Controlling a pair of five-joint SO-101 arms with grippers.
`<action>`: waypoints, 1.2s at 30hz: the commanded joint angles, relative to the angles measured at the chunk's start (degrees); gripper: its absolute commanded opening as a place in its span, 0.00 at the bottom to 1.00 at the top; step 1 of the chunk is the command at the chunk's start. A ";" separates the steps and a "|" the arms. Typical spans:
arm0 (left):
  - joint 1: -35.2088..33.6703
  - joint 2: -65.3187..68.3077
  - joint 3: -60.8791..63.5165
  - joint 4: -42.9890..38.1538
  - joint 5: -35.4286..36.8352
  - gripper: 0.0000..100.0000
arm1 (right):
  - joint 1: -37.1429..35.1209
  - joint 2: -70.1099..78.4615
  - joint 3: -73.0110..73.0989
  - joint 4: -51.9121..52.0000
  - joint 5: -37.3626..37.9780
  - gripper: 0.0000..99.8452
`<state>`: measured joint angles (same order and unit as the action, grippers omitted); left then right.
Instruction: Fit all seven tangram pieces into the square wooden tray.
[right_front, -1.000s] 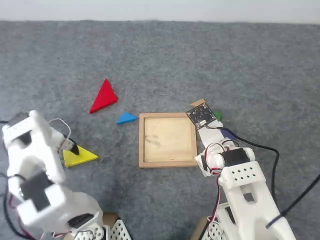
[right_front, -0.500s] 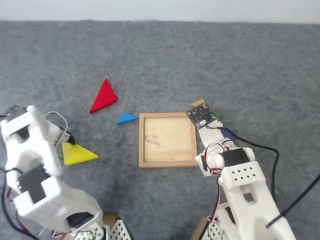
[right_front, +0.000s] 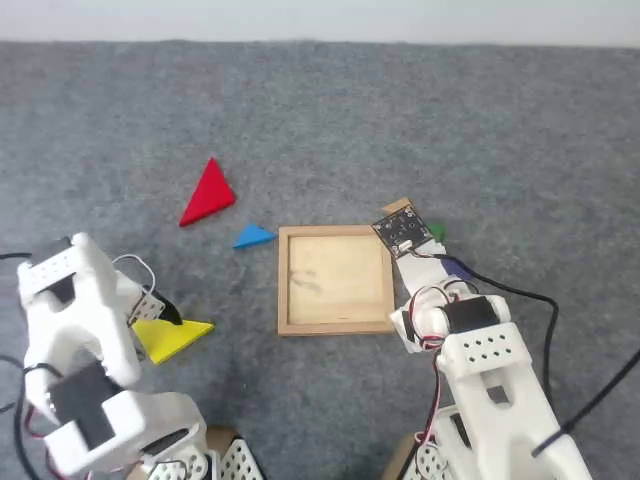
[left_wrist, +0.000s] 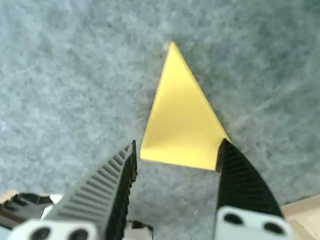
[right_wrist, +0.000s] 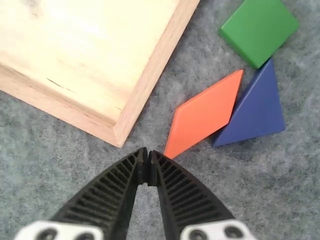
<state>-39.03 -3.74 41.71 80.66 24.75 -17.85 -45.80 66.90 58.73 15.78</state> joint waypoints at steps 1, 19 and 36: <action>0.62 4.40 0.31 -1.76 -1.05 0.27 | -0.40 0.22 -0.53 -0.92 0.35 0.02; 0.79 19.87 -7.60 -3.52 -5.45 0.15 | -0.48 0.22 -0.53 -0.92 0.35 0.02; 11.87 19.34 -12.88 1.85 -10.73 0.01 | -0.40 0.13 -0.53 -0.84 0.35 0.02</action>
<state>-30.42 14.46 30.11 80.84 17.63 -17.85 -45.80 66.90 58.73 15.78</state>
